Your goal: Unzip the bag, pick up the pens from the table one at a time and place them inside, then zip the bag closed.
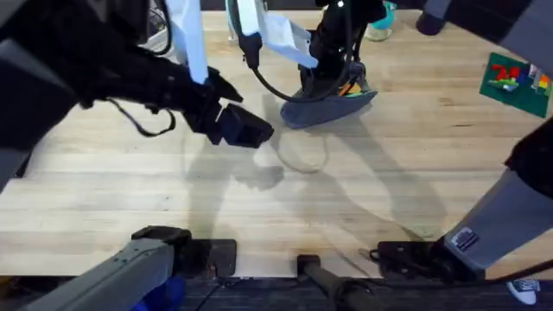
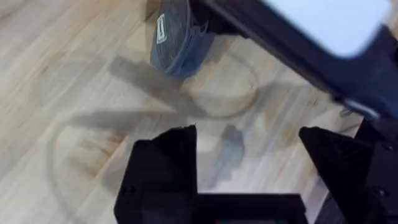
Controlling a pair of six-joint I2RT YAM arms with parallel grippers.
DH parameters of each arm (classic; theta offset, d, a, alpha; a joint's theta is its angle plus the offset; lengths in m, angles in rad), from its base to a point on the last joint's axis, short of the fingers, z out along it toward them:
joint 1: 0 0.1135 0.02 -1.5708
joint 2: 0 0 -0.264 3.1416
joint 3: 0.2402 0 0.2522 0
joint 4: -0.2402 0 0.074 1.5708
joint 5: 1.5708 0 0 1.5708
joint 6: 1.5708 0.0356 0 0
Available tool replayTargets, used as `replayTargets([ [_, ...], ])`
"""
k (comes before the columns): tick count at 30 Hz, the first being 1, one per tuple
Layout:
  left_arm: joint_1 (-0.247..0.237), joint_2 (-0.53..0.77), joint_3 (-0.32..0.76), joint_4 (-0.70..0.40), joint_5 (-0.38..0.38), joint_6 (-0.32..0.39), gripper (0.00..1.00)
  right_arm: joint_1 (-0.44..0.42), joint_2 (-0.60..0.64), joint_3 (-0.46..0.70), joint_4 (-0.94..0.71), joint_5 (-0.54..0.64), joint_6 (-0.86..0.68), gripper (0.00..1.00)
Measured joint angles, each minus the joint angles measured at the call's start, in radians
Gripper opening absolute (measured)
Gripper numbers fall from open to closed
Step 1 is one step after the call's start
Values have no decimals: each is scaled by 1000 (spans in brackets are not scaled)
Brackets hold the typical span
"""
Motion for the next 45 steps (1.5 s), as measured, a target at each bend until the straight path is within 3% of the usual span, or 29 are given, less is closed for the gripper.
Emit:
replayTargets([
  [7,0,102,-2,78,32,60,997,0,0,0,0,0,0,32],
  [26,69,112,-359,660,231,108,997,0,0,1,0,0,0,31],
  [36,75,120,-489,945,305,110,995,0,0,1,0,0,0,31],
  [45,75,324,-504,1207,387,107,995,0,0,1,0,0,0,31],
])
